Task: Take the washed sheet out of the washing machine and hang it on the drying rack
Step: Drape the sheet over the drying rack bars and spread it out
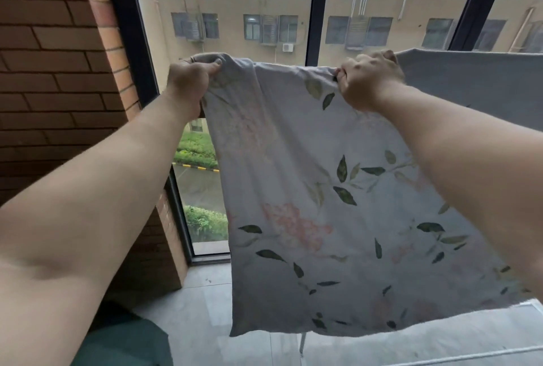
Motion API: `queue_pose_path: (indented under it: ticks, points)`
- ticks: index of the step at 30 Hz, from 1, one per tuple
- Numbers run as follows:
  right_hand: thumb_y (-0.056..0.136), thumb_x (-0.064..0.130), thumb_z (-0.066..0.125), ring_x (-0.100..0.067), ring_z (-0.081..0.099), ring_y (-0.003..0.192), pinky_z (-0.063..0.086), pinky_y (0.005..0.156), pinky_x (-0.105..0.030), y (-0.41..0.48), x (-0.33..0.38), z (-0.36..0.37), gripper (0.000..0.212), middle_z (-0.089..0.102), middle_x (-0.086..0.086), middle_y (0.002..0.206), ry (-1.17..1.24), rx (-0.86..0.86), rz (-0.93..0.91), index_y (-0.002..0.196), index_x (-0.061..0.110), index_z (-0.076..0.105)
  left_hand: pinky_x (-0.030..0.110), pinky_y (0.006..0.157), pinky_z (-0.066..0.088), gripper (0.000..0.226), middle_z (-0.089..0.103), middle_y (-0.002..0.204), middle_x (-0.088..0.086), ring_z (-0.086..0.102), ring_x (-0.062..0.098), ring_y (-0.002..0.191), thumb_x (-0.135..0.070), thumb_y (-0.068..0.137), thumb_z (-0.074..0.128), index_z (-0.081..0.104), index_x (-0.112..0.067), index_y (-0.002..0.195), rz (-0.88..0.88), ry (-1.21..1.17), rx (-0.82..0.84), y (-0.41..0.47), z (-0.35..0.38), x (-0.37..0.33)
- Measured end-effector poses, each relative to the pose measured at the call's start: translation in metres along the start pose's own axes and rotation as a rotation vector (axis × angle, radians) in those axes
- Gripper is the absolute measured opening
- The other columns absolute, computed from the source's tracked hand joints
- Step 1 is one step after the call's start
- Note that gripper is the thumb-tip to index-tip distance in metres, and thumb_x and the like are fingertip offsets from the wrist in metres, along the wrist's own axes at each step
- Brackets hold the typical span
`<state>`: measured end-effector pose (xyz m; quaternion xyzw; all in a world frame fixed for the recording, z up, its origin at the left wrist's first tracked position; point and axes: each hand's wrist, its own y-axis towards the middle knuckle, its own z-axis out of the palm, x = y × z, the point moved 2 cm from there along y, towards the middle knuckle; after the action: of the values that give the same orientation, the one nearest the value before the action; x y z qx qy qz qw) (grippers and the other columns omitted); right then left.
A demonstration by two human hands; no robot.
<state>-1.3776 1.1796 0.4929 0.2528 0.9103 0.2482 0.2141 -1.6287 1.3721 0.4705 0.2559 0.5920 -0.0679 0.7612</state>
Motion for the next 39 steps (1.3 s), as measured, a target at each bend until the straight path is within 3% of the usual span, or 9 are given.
queue_pose_path:
  ticks: [2, 4, 8, 12, 15, 19, 26, 32, 39]
  points:
    - [0.101, 0.039, 0.022, -0.036, 0.05, 0.11, 0.033, 0.1, -0.047, 0.005, 0.003, -0.005, 0.046, 0.06, -0.021, 0.117, 0.115, -0.027, 0.042, 0.112, 0.013, 0.059, 0.033, 0.08, 0.059, 0.018, 0.076, 0.088, 0.008, 0.071, 0.028, 0.092, -0.002, 0.08, 0.068, 0.08, -0.015, 0.079, 0.077, 0.059, -0.035, 0.012, -0.012, -0.016]
    - [0.101, 0.037, 0.025, -0.036, 0.05, 0.108, 0.036, 0.097, -0.047, 0.008, 0.005, -0.012, 0.042, 0.059, -0.02, 0.112, 0.215, -0.056, 0.1, 0.108, 0.012, 0.058, 0.027, 0.074, 0.058, 0.021, 0.075, 0.083, 0.005, 0.071, 0.022, 0.085, 0.001, 0.076, 0.066, 0.08, -0.014, 0.081, 0.133, 0.064, -0.042, 0.022, -0.02, -0.027]
    - [0.102, 0.043, 0.023, -0.037, 0.049, 0.111, 0.034, 0.097, -0.046, 0.01, -0.001, -0.012, 0.051, 0.059, -0.024, 0.113, 0.153, -0.074, 0.287, 0.111, 0.01, 0.061, 0.021, 0.066, 0.053, 0.024, 0.071, 0.075, -0.002, 0.065, 0.013, 0.073, 0.003, 0.074, 0.063, 0.076, -0.016, 0.082, 0.169, 0.027, -0.029, 0.035, -0.03, -0.036]
    - [0.1, 0.053, 0.016, -0.041, 0.047, 0.12, 0.034, 0.105, -0.049, 0.013, -0.007, -0.007, 0.065, 0.058, -0.026, 0.123, 0.197, 0.008, 0.373, 0.114, 0.011, 0.063, 0.027, 0.075, 0.052, 0.026, 0.073, 0.097, 0.007, 0.067, 0.023, 0.089, -0.006, 0.077, 0.06, 0.077, -0.014, 0.096, 0.08, 0.025, 0.159, 0.047, -0.043, -0.028]
    - [0.101, 0.052, 0.017, -0.039, 0.042, 0.126, 0.026, 0.109, -0.049, 0.01, -0.005, -0.015, 0.064, 0.055, -0.026, 0.128, 0.172, 0.026, 0.423, 0.119, 0.009, 0.062, 0.036, 0.079, 0.055, 0.026, 0.074, 0.098, 0.013, 0.068, 0.028, 0.09, -0.007, 0.085, 0.057, 0.076, -0.009, 0.104, 0.044, -0.034, 0.229, 0.047, -0.041, -0.022]
    - [0.103, 0.046, 0.016, -0.038, 0.035, 0.133, 0.017, 0.114, -0.049, 0.007, -0.009, -0.018, 0.06, 0.049, -0.024, 0.138, 0.155, 0.054, 0.516, 0.132, 0.009, 0.055, 0.038, 0.079, 0.056, 0.025, 0.075, 0.086, 0.011, 0.068, 0.029, 0.083, 0.0, 0.084, 0.059, 0.08, -0.013, 0.087, 0.04, -0.066, 0.239, 0.044, -0.044, -0.023]
    - [0.104, 0.04, 0.027, -0.036, 0.048, 0.122, 0.03, 0.105, -0.045, 0.022, -0.011, -0.026, 0.045, 0.06, -0.015, 0.127, 0.309, 0.052, 0.528, 0.12, 0.015, 0.061, 0.028, 0.071, 0.055, 0.03, 0.073, 0.075, 0.008, 0.066, 0.025, 0.073, 0.015, 0.075, 0.06, 0.079, -0.008, 0.078, 0.06, -0.113, 0.249, 0.049, -0.058, -0.023]
    - [0.106, 0.034, 0.031, -0.038, 0.055, 0.115, 0.033, 0.102, -0.043, 0.028, 0.006, -0.038, 0.041, 0.065, -0.017, 0.122, 0.404, -0.14, 0.482, 0.124, 0.011, 0.06, 0.035, 0.081, 0.053, 0.031, 0.073, 0.077, 0.008, 0.066, 0.027, 0.08, 0.011, 0.071, 0.056, 0.079, -0.01, 0.073, 0.073, -0.185, 0.152, 0.056, -0.067, -0.03]
    - [0.107, 0.033, 0.03, -0.039, 0.057, 0.111, 0.037, 0.097, -0.041, 0.027, 0.018, -0.034, 0.041, 0.065, -0.019, 0.119, 0.425, -0.157, 0.423, 0.123, 0.009, 0.059, 0.037, 0.083, 0.053, 0.025, 0.071, 0.091, 0.016, 0.067, 0.028, 0.085, 0.002, 0.074, 0.059, 0.077, -0.008, 0.088, 0.044, -0.208, 0.031, 0.052, -0.075, -0.025]
